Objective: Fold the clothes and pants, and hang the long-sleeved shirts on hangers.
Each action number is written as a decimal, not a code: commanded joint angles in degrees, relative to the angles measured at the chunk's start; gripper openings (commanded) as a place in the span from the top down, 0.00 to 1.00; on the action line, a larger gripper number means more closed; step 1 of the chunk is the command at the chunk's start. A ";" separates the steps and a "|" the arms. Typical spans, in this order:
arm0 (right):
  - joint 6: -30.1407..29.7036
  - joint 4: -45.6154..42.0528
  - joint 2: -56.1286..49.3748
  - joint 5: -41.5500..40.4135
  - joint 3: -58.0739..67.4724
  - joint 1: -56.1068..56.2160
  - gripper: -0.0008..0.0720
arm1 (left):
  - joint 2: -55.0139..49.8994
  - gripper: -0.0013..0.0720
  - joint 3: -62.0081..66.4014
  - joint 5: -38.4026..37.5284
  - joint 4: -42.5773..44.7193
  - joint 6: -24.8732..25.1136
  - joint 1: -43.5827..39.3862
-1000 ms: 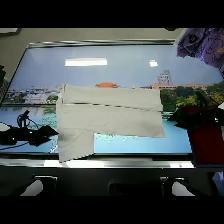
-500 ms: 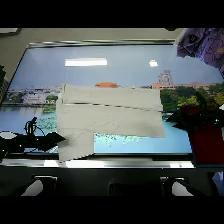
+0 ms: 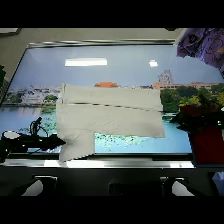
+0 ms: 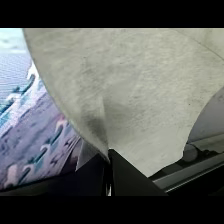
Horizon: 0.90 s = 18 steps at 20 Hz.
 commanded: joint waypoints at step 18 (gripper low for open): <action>-10.54 10.49 -13.25 -4.07 -10.91 -5.88 0.22 | 0.02 0.96 0.00 -0.87 -2.23 -0.57 -0.09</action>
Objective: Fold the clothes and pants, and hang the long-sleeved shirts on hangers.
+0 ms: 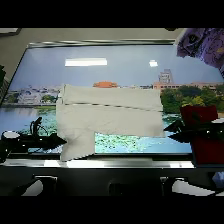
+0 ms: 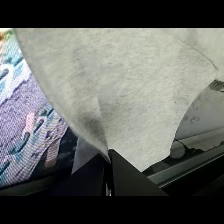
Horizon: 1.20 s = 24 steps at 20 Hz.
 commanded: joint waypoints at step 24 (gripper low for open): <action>22.32 -13.51 24.98 15.52 -2.49 6.97 0.95 | 40.83 0.96 8.15 -17.09 13.73 -35.65 -0.13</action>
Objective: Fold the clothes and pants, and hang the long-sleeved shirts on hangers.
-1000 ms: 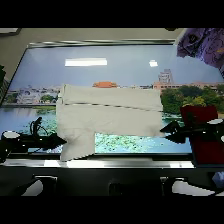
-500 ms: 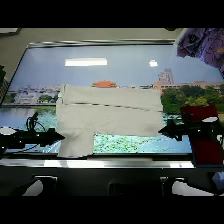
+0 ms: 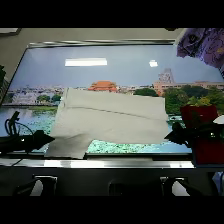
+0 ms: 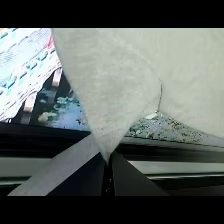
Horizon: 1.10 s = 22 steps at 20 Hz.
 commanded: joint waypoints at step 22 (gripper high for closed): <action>1.42 -0.61 -14.36 -20.50 20.00 8.26 0.95 | -49.07 0.96 37.64 16.76 -7.21 12.90 -9.29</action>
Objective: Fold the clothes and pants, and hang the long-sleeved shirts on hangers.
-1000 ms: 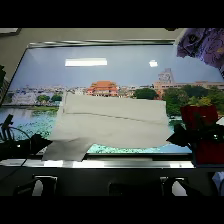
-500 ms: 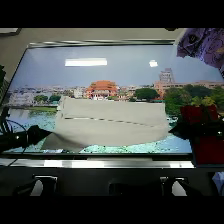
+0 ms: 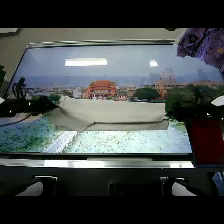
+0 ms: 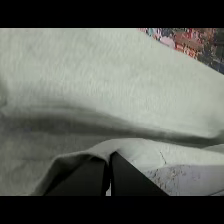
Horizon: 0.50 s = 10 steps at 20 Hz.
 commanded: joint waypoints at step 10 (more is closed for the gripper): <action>-0.46 -0.24 -10.19 -7.65 5.31 0.96 0.95 | -23.89 0.96 19.39 0.83 -0.17 0.00 -3.74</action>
